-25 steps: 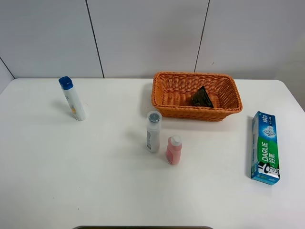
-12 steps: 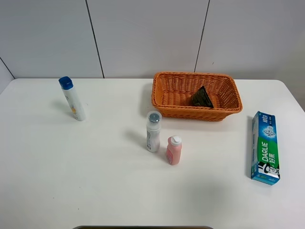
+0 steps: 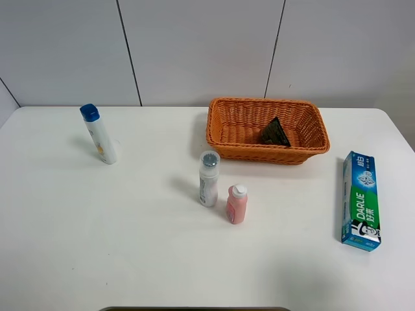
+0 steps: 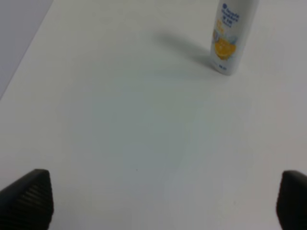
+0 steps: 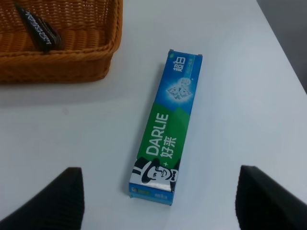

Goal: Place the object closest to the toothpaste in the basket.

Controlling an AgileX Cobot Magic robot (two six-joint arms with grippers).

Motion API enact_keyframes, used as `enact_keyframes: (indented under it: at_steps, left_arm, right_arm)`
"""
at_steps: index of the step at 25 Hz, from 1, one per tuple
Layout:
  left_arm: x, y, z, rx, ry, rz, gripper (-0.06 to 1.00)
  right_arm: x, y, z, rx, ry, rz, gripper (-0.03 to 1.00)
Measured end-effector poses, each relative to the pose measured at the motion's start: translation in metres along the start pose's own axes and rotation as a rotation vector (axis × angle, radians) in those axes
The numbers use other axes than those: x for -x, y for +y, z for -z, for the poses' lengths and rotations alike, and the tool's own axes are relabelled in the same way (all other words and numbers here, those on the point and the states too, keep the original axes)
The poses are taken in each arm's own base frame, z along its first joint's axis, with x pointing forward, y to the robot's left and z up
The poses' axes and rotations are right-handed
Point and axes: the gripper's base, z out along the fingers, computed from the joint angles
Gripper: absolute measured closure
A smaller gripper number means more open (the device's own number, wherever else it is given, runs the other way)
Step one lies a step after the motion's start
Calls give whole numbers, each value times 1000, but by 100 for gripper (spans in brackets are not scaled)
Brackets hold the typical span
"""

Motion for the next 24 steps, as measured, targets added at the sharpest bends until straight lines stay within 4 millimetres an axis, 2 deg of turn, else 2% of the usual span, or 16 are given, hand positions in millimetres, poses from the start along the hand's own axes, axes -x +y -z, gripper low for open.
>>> enact_keyframes:
  at_steps: [24]
  left_arm:
    - [0,0,0,0,0,0,0]
  right_arm:
    - [0,0,0,0,0,3,28]
